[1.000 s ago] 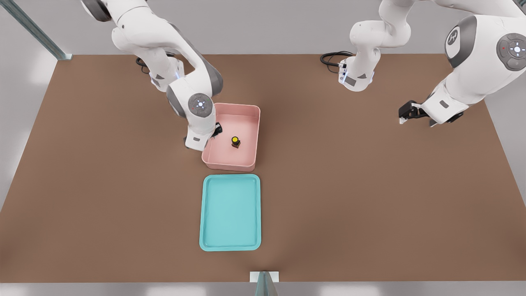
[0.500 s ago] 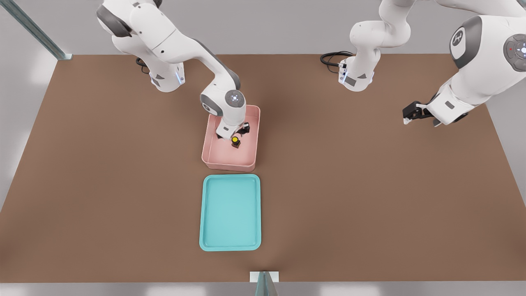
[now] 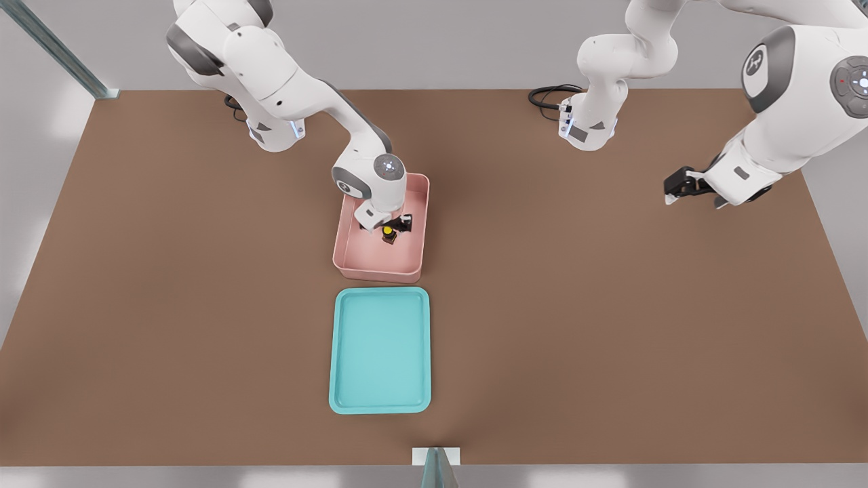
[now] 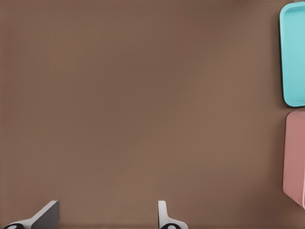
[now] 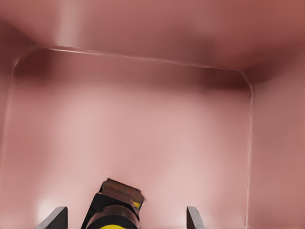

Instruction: The left arm remains still, and the right arm places the button from the box into the tray

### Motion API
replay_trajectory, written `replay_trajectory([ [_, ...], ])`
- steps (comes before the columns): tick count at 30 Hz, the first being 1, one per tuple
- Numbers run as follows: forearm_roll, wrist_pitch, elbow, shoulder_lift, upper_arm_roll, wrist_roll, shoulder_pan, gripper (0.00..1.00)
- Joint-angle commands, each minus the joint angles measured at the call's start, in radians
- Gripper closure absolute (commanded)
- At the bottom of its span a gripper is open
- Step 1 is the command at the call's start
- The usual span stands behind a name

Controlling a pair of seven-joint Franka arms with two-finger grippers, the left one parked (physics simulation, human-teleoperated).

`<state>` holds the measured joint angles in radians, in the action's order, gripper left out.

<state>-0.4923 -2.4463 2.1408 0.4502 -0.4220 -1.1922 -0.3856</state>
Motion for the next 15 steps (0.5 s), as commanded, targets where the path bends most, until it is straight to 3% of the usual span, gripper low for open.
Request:
replay_trajectory([
  [1, -0.015, -0.013, -0.005, 0.009, 0.000, -0.299, -0.003, 0.06],
  [11, -0.052, -0.045, -0.016, 0.062, 0.017, -0.297, -0.010, 0.07],
  [12, -0.052, -0.045, -0.016, 0.062, 0.019, -0.297, -0.012, 0.24],
  [15, -0.052, -0.045, -0.018, 0.062, 0.020, -0.297, -0.012, 0.51],
])
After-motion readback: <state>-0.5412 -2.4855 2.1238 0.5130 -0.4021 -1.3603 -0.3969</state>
